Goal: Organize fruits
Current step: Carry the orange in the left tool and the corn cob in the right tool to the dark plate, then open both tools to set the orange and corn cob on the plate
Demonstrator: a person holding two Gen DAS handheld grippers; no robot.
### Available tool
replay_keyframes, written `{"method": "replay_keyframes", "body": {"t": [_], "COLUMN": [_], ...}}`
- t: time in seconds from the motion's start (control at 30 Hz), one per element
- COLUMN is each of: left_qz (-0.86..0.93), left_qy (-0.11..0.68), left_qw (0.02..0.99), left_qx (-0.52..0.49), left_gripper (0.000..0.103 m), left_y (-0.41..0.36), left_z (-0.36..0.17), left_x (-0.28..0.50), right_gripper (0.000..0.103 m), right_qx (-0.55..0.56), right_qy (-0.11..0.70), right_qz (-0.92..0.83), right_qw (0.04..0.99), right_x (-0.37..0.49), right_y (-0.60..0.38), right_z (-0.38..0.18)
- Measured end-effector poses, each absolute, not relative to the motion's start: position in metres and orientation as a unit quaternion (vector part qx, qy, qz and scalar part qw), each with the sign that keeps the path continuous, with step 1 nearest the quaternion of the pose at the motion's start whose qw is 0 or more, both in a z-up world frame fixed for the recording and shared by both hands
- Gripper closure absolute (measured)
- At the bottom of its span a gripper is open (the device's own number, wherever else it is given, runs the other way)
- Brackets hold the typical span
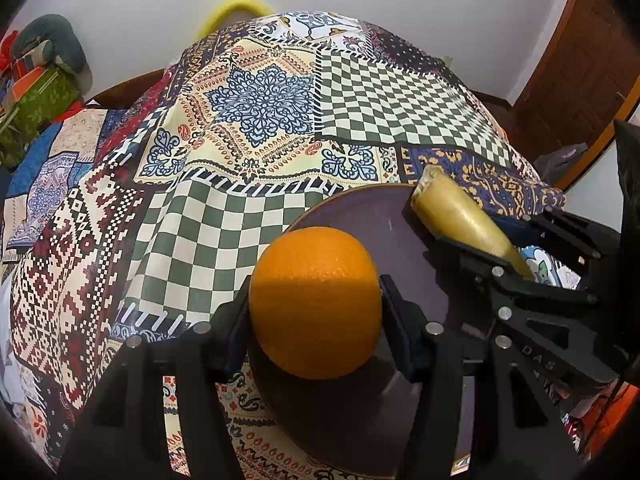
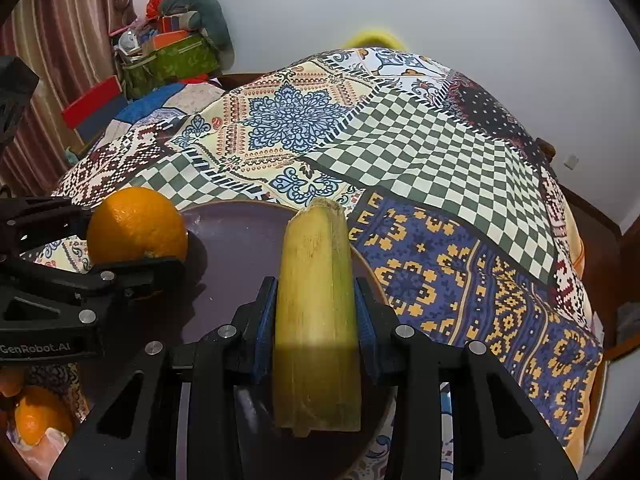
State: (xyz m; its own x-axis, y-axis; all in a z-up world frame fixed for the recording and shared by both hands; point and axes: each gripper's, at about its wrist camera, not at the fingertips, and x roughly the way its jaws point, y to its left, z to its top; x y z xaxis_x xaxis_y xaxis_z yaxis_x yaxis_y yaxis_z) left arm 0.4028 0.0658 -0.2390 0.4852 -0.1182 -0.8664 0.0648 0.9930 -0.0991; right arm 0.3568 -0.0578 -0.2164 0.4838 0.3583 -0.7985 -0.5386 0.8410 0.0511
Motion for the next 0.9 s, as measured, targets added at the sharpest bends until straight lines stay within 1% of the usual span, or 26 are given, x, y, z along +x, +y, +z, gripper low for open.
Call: {"method": "replay_keyframes", "body": {"t": [0.2, 0.37, 0.57, 0.77, 0.83, 0.9], "left_qz": [-0.055, -0.049, -0.043, -0.030, -0.025, -0.023], "left_qy": [0.495, 0.468, 0.440, 0.408, 0.395, 0.387], "left_qw": [0.866, 0.882, 0.897, 0.912, 0.918, 0.922], "left_qx": [-0.042, -0.034, -0.031, -0.020, -0.015, -0.015], "left_gripper": [0.045, 0.045, 0.045, 0.045, 0.042, 0.039], "left_y": [0.071, 0.071, 0.071, 0.069, 0.067, 0.066], "left_z": [-0.228, -0.203, -0.170, -0.136, -0.124, -0.117], "left_x": [0.398, 0.381, 0.354, 0.315, 0.299, 0.285], "right_gripper": [0.069, 0.068, 0.064, 0.063, 0.062, 0.057], "right_qx": [-0.105, -0.109, -0.101, -0.097, -0.096, -0.095], "right_qy": [0.429, 0.417, 0.392, 0.361, 0.350, 0.338], "right_qz": [0.263, 0.253, 0.245, 0.239, 0.237, 0.235], "right_qw": [0.858, 0.866, 0.881, 0.896, 0.901, 0.906], "right_x": [0.352, 0.342, 0.323, 0.293, 0.282, 0.269], "right_y": [-0.057, -0.058, -0.066, -0.072, -0.076, -0.079], "right_z": [-0.209, -0.197, -0.170, -0.138, -0.128, -0.118]}}
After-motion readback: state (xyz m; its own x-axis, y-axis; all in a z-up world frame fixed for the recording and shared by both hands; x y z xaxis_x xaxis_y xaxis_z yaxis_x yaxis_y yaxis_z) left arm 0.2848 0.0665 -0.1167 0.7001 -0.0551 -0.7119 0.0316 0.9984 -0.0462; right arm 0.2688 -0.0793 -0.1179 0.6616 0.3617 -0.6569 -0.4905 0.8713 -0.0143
